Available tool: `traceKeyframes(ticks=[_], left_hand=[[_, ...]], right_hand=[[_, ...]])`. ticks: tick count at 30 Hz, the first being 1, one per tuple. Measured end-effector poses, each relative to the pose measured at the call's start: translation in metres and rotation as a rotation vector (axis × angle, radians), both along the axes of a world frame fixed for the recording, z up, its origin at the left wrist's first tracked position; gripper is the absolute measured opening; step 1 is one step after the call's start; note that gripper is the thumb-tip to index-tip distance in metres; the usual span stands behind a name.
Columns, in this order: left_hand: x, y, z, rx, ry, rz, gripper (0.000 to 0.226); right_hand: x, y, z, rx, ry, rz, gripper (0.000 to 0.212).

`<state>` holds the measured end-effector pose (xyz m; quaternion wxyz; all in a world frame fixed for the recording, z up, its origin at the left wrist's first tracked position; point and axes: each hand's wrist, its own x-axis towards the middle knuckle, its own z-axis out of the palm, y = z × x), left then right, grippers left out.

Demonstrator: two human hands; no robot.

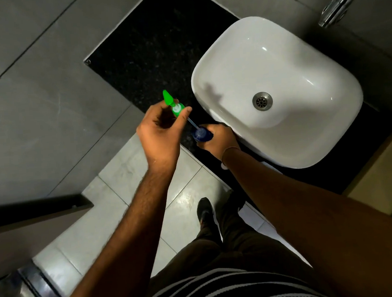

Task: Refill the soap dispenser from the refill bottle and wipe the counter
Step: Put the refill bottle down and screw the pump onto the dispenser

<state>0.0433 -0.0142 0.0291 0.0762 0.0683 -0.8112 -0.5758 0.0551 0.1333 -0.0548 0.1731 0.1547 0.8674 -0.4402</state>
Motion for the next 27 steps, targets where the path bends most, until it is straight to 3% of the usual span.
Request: traceKeyframes(ticks=[5, 11, 17, 23, 27], left_hand=[[0.000, 0.003, -0.015, -0.048, -0.060, 0.009, 0.032], [0.002, 0.013, -0.047, -0.044, -0.155, -0.064, 0.030], [0.002, 0.016, -0.058, -0.155, -0.173, -0.146, 0.031], [-0.009, 0.006, -0.044, -0.269, -0.069, -0.201, 0.039], [-0.006, -0.002, -0.039, -0.207, -0.037, -0.272, 0.036]], right_hand=[[0.001, 0.000, -0.003, -0.014, 0.028, -0.004, 0.033], [-0.001, 0.003, -0.008, -0.033, 0.045, 0.028, 0.047], [0.000, -0.003, -0.010, 0.072, 0.108, -0.019, 0.033], [0.005, -0.010, 0.001, -0.033, 0.217, -0.158, 0.016], [0.007, -0.008, 0.010, -0.032, 0.264, -0.191, 0.013]])
